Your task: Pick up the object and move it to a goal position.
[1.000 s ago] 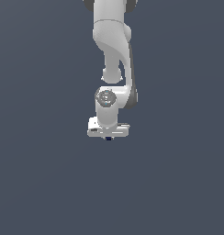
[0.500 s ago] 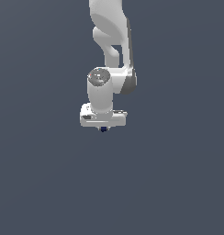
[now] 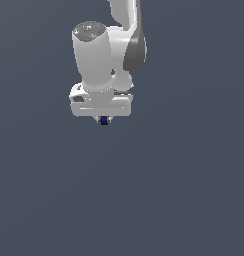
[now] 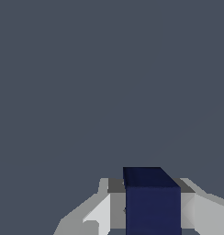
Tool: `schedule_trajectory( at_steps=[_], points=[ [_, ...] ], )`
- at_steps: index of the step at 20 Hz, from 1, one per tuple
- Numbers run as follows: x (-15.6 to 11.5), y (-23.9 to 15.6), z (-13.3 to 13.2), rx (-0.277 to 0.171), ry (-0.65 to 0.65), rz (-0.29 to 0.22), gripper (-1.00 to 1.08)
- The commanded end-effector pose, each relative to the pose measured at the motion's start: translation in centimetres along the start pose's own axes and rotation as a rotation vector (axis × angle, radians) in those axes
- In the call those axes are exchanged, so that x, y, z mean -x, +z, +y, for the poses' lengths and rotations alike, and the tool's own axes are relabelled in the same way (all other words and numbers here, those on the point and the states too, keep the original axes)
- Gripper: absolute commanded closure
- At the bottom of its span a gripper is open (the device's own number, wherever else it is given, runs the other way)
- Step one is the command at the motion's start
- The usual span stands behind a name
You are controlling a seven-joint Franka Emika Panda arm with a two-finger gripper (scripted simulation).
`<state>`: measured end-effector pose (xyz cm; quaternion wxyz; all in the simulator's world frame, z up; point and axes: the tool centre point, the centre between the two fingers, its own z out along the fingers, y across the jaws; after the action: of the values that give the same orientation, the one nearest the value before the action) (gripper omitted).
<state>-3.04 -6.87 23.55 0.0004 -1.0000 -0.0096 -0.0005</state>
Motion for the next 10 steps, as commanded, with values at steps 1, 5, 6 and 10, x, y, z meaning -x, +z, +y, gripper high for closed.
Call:
schedule_trajectory(
  at_steps=[1, 5, 6, 10],
  points=[
    [0.3, -2.9, 0.7, 0.000, 0.000, -0.001, 1.08],
    [0.7, -7.4, 1.8, 0.000, 0.000, -0.001, 1.08],
    [0.8, -8.5, 2.1, 0.000, 0.000, -0.001, 1.08],
    [1.0, -12.5, 3.1, 0.000, 0.000, -0.001, 1.08]
  ],
)
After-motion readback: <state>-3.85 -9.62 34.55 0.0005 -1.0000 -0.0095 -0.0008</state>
